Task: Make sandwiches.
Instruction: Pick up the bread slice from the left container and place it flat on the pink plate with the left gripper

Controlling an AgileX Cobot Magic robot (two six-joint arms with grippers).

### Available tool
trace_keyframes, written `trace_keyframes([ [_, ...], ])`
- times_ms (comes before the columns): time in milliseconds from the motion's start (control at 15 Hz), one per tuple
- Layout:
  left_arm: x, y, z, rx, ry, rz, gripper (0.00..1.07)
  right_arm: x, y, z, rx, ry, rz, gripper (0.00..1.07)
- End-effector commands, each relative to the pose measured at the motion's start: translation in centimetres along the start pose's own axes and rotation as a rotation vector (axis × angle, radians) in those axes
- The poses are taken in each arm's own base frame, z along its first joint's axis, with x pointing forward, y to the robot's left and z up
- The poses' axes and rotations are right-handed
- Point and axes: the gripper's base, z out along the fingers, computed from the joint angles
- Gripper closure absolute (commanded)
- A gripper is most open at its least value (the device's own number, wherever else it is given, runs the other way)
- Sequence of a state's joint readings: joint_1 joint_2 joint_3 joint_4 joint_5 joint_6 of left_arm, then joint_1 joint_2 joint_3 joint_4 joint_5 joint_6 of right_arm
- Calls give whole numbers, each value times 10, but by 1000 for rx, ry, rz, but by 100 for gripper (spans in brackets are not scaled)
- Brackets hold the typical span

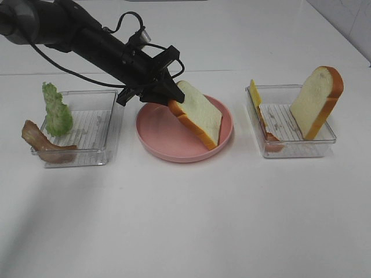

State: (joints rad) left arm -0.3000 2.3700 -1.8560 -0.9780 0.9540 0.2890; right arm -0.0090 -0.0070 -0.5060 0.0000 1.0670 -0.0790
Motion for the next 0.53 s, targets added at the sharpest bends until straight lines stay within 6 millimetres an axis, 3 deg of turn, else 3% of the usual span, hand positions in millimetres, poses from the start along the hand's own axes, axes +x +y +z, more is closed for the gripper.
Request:
trace_keyframes([
  [67, 0, -2, 1, 4, 1, -3, 78, 1, 0, -1, 4, -20, -6, 27],
  [133, 0, -1, 1, 0, 3, 1, 60, 1, 0, -1, 4, -20, -6, 27],
  [200, 0, -2, 0, -6, 3, 7, 27, 1, 0, -1, 4, -20, -6, 27],
  [533, -1, -13, -18, -143, -19, 163, 23, 1, 0, -1, 4, -20, -6, 27],
])
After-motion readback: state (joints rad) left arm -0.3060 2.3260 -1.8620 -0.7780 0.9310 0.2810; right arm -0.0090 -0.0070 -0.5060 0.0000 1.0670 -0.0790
